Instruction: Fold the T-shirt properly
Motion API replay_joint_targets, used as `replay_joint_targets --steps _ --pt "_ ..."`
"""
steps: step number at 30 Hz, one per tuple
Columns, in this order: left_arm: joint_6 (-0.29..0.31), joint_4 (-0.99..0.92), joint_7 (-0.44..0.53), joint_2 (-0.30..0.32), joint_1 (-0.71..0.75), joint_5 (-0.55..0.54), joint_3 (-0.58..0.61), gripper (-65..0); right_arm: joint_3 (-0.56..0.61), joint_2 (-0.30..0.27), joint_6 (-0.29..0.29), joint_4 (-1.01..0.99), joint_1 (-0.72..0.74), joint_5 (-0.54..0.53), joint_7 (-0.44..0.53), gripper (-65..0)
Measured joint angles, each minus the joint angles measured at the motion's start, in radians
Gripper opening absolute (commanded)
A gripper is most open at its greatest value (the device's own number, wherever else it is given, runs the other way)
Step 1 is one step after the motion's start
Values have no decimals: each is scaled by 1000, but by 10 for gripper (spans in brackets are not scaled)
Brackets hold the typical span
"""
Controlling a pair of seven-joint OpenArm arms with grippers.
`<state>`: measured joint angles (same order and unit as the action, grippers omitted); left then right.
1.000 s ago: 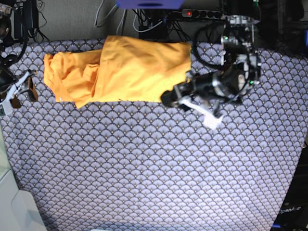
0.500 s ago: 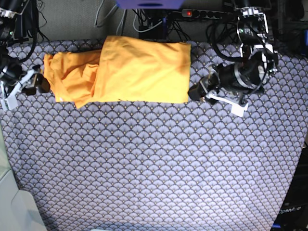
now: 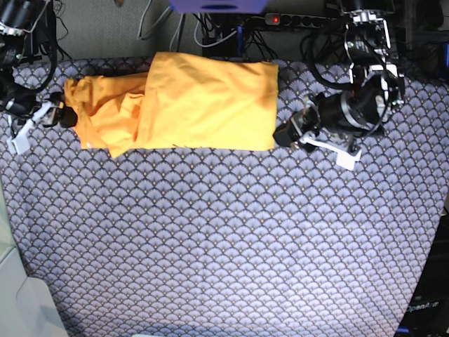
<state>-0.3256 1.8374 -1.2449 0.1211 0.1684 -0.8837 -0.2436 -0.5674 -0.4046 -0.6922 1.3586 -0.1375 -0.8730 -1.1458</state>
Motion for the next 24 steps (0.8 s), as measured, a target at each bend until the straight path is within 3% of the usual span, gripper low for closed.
replay_joint_targets --steps 5,14,24 --pt "0 0 0 0 0 0 0 -366 0 0 0 -24 0 4 2 -223" --pt "0 0 0 0 0 0 0 -367 108 0 0 -23 1 -4 22 -223" --pt "0 0 -1 0 0 0 0 -368 112 14 0 -22 0 -14 29 -227"
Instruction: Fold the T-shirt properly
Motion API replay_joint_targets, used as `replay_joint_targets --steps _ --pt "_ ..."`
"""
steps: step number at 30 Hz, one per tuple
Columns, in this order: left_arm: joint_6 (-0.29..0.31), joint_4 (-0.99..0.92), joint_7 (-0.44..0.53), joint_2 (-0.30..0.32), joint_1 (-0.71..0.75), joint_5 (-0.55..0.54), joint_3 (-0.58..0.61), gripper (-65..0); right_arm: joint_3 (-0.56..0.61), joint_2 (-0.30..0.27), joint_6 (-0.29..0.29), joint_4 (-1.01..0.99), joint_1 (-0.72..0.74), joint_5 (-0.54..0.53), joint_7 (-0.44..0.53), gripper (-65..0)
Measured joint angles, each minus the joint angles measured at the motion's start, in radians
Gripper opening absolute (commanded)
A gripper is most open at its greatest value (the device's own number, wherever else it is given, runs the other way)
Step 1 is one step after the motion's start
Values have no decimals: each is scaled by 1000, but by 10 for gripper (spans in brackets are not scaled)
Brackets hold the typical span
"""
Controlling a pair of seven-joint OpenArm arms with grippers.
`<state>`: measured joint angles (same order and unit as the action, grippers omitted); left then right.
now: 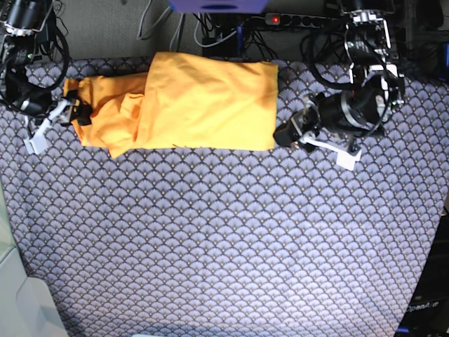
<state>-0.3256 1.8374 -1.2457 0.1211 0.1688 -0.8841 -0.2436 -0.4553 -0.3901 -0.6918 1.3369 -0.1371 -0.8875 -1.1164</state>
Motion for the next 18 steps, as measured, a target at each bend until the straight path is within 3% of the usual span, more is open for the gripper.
replay_joint_targets --steps 18 --pt "0 -55 12 -2 -9 0 2 -367 -2 22 0 8 10 -19 -54 -277"
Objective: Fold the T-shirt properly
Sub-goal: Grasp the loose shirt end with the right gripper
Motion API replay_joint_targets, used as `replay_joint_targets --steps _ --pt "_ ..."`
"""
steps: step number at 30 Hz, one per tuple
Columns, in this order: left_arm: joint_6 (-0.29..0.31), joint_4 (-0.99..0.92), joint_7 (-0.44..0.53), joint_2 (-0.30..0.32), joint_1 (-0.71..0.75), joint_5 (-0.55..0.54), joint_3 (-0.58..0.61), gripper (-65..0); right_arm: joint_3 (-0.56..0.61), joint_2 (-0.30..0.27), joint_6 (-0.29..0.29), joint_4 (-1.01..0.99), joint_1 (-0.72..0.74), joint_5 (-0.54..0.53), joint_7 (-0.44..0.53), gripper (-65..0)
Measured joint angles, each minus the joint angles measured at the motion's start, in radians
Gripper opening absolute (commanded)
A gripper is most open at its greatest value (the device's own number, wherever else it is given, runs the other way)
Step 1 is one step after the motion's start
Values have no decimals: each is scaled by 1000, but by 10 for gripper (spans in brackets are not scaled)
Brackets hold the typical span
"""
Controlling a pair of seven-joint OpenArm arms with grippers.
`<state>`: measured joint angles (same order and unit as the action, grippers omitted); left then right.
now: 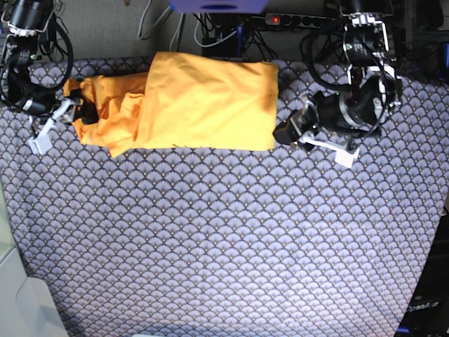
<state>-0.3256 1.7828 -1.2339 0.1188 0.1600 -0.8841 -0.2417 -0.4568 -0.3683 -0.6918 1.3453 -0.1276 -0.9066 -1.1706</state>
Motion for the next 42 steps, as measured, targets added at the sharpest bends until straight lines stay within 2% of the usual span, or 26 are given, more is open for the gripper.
replay_joint_targets --steps 3,8,10,14,16,22,31,34,42 --pt "0 0 0 0 0 0 0 -367 0 0 0 -4 19 5 -42 -277" --pt "0 0 0 0 -2 -1 1 -368 2 0 0 -4 19 1 -41 -299" --pt "0 0 0 0 -3 0 1 -368 2 0 0 -4 19 8 -45 -375" --pt "0 -8 4 0 -3 0 1 -367 2 12 0 -5 16 18 -63 -566" --pt "0 -34 40 0 -3 0 2 -367 4 22 0 -2 20 22 -71 -604" --pt "0 -93 78 0 -2 1 3 -367 2 28 -1 45 38 31 -76 -604" --pt "0 -95 79 0 -2 0 4 -367 2 53 -1 317 -7 20 -93 -604" --pt "0 -95 79 0 -2 0 4 -367 4 99 -1 406 -21 40 -161 -604" --pt "0 -93 79 -16 -3 -1 2 -367 5 189 -1 563 -14 26 -243 -604"
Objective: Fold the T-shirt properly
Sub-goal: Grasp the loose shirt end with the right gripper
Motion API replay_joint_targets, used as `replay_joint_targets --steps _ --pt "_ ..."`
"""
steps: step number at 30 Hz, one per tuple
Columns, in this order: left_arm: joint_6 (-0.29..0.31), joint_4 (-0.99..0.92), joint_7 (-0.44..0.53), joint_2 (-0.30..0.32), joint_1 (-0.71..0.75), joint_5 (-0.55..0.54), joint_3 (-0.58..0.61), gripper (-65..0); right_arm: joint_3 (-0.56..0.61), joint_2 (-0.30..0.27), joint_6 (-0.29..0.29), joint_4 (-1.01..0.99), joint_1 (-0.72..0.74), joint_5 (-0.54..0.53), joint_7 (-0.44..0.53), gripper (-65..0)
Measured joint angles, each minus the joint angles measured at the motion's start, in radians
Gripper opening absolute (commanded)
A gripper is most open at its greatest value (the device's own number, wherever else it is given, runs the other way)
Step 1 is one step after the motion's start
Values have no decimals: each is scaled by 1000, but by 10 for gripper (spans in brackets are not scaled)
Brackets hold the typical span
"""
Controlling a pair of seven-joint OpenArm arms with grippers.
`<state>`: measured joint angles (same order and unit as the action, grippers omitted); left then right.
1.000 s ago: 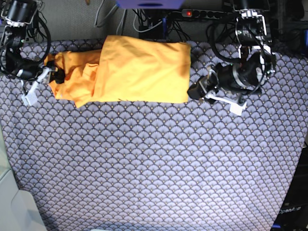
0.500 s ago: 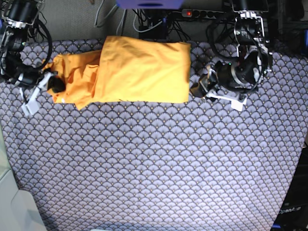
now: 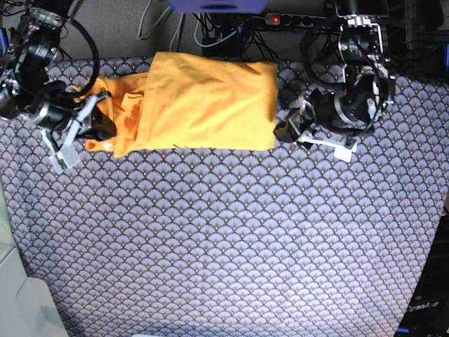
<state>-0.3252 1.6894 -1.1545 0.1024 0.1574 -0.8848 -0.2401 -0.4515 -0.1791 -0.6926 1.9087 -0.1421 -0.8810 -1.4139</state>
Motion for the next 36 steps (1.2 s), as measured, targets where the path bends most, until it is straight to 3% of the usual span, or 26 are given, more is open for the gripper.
replay_joint_targets --steps 4,8,17,24,31,36 --pt "0 4 -1 0 0 0 -2 -368 1 36 0 10 10 0 4 -604" --pt "0 5 -1 0 6 -1 -2 -368 1 30 0 9 4 -2 0 -604" --pt "4 6 -8 2 12 -3 -2 -367 -9 -104 0 -48 11 -6 11 -605" --pt "4 6 -8 3 11 -3 -3 -367 -8 -143 -2 -307 53 5 2 -598" --pt "4 6 -8 3 11 -3 -5 -367 -11 -198 -2 -384 98 1 6 -415" --pt "4 6 -12 21 11 -4 0 -367 -121 -192 -2 -384 87 -2 8 -304"
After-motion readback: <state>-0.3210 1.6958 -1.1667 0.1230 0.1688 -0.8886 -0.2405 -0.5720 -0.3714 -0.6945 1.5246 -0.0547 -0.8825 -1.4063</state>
